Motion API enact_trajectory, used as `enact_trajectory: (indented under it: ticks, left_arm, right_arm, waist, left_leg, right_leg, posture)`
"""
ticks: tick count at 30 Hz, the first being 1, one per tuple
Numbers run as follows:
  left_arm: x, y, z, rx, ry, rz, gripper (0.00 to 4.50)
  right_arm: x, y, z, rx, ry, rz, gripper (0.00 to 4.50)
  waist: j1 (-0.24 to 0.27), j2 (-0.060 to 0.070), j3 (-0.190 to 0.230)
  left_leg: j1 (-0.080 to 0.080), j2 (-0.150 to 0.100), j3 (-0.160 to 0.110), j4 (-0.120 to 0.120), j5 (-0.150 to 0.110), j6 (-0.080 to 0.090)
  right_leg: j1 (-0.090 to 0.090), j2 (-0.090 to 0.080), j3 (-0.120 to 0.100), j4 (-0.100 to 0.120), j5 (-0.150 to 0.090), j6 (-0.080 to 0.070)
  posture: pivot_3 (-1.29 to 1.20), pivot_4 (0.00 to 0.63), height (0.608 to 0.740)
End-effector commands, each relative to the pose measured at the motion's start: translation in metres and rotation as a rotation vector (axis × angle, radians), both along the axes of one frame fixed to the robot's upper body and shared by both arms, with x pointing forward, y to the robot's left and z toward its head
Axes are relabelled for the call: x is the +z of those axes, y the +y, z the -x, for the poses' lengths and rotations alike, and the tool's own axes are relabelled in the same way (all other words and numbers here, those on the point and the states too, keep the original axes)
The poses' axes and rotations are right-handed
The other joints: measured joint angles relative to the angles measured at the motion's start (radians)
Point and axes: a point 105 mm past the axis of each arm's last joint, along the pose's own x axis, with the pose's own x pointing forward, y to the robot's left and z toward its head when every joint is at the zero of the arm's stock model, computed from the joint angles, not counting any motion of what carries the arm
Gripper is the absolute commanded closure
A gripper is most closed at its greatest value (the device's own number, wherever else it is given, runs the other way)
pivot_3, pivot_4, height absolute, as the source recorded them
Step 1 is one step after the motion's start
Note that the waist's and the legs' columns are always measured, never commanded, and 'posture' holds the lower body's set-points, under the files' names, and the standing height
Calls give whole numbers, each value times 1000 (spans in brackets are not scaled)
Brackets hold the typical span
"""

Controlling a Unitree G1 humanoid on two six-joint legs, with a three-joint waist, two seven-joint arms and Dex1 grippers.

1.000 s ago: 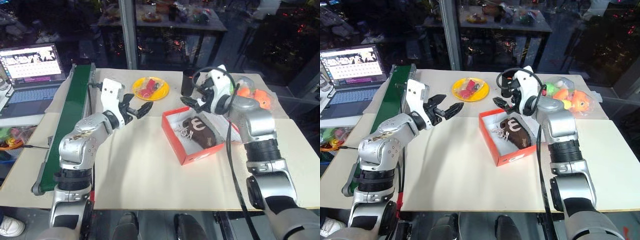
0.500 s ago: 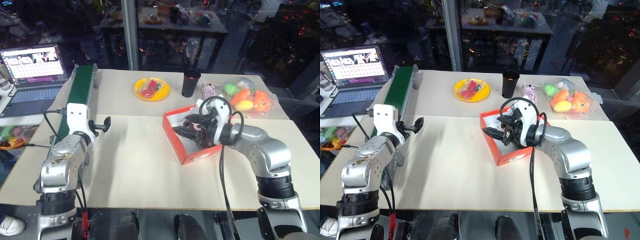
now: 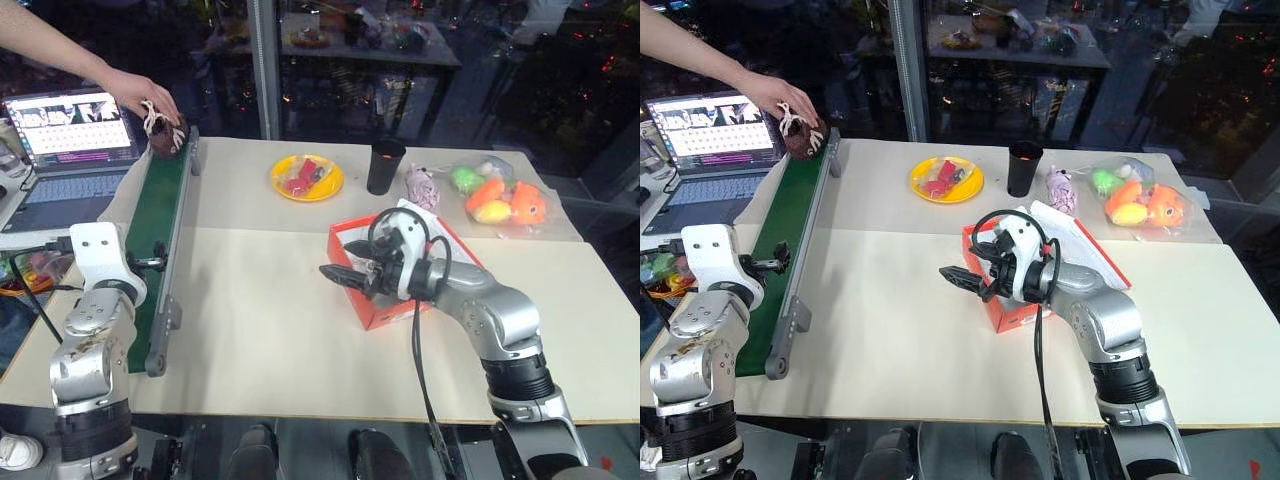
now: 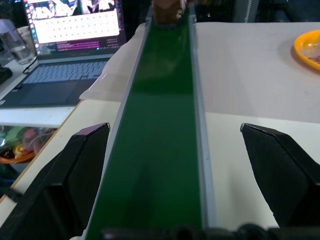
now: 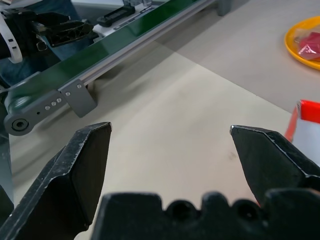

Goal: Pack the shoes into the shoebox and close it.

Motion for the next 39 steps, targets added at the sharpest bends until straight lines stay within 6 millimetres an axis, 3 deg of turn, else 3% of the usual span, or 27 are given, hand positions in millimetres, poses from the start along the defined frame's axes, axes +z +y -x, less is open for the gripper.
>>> enact_trajectory:
  ticks: [1, 8, 15, 21, 27, 39]
  left_arm:
    - [-6, -1, 1, 36, -20, 19, 0]
    - [-10, 12, -1, 72, -33, 11, 0]
    - [-1, 31, -17, 39, -63, -34, 0]
    - [7, 33, -34, -40, -94, -59, 0]
    - [4, 36, -47, -59, -73, -49, 0]
    - [5, 38, -59, -63, -77, -13, 0]
  right_arm:
    - [18, 6, -1, 21, -88, -11, 41]
    - [21, 7, -1, 3, -99, -17, 41]
    - [25, 13, 1, 8, -118, -14, 41]
    - [28, 16, 1, 12, -128, -2, 41]
    - [28, 13, -1, -3, -127, 4, 41]
    - [18, 4, -3, -38, -106, 52, 41]
  waist:
    - [0, 0, 0]
    - [-1, 0, 0]
    - [-1, 0, 0]
    - [0, 0, 0]
    - [0, 0, 0]
    - [-1, 0, 0]
  left_leg:
    - [0, 0, 0, 0, 0, -1]
    - [0, 0, 0, 0, -2, -3]
    - [0, 0, 0, 0, -2, -4]
    - [0, 0, 0, 0, -2, -4]
    - [0, 0, 0, 0, -2, -4]
    - [-1, 0, 0, 0, -2, -3]
  right_leg:
    - [0, 0, 0, 0, 0, 0]
    - [0, 0, 0, 0, 0, 0]
    - [0, 0, -1, 0, 0, 0]
    - [0, 0, -1, 0, 0, 0]
    - [0, 0, -1, 0, 0, 0]
    - [0, 0, -1, 0, 0, 0]
  posture:
    - [0, 150, 736]
    - [0, 150, 736]
    - [0, 150, 736]
    - [0, 150, 736]
    - [0, 150, 736]
    - [0, 150, 736]
